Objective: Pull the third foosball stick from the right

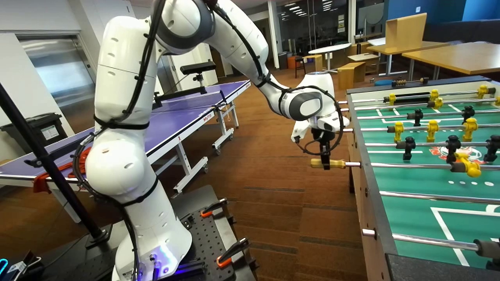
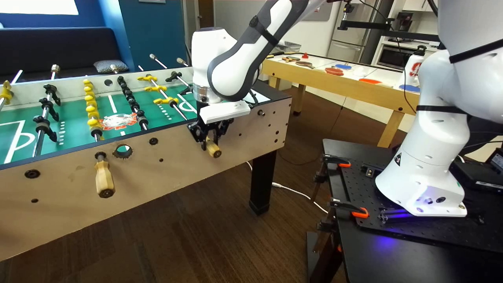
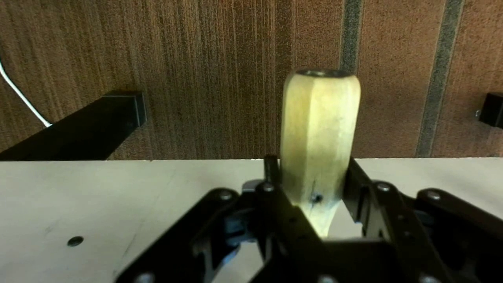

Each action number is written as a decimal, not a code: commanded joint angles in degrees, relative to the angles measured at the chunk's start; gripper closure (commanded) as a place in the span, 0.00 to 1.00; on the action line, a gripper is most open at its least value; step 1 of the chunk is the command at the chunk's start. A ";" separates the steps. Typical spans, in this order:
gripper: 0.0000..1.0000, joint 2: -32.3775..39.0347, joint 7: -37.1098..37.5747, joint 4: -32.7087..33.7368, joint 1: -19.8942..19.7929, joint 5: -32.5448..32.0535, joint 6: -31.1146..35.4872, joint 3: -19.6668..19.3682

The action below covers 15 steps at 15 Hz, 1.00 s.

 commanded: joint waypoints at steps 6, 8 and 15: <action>0.86 -0.47 2.24 -0.91 3.53 -0.78 -0.22 0.19; 0.86 -0.70 3.64 -1.72 4.65 -1.34 0.33 0.45; 0.86 -1.76 9.78 -5.45 8.35 -4.22 1.84 2.40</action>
